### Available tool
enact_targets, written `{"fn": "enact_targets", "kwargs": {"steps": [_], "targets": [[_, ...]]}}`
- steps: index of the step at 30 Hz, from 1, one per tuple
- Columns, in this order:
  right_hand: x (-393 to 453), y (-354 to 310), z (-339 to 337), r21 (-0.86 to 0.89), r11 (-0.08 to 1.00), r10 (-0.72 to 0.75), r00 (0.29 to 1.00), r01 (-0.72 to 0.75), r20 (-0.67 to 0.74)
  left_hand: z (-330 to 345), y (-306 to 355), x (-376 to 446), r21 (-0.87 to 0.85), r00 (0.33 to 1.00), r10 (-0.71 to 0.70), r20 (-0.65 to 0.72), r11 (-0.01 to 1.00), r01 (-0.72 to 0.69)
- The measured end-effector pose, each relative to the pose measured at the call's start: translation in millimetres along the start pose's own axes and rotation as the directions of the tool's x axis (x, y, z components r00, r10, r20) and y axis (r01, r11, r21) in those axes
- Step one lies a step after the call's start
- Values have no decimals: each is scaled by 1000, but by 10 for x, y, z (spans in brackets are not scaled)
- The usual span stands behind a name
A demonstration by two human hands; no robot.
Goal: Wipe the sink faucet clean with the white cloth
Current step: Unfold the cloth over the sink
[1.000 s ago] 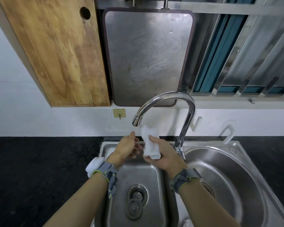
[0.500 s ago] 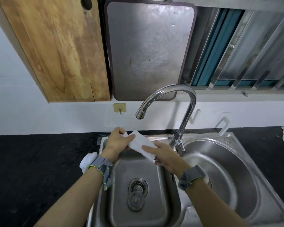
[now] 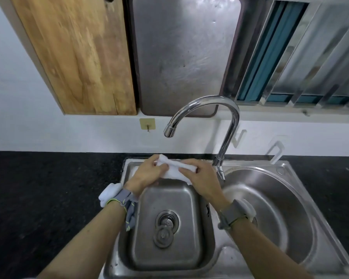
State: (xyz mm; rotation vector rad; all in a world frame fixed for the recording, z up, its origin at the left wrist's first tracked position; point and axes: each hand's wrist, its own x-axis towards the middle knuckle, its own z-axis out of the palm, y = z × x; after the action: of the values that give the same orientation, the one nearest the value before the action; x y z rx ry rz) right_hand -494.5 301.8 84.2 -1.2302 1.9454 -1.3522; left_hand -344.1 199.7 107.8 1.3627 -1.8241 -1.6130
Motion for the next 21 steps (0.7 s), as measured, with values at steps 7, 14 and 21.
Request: {"fn": "enact_targets", "kwargs": {"steps": [7,14,21], "targets": [[122,-48,-139,288,957,-25,999,11,45,17,27,-190,-126,997,54,-58,990,-61],[154,-66,-5,500,777,363,921,-383,141,133,-70,-191,-16,960,158,-229,986,-166],[-64,3,250,361,541,597,649,-760,472,-122,-342,-269,11,992,-9,-124,1000,10]]}}
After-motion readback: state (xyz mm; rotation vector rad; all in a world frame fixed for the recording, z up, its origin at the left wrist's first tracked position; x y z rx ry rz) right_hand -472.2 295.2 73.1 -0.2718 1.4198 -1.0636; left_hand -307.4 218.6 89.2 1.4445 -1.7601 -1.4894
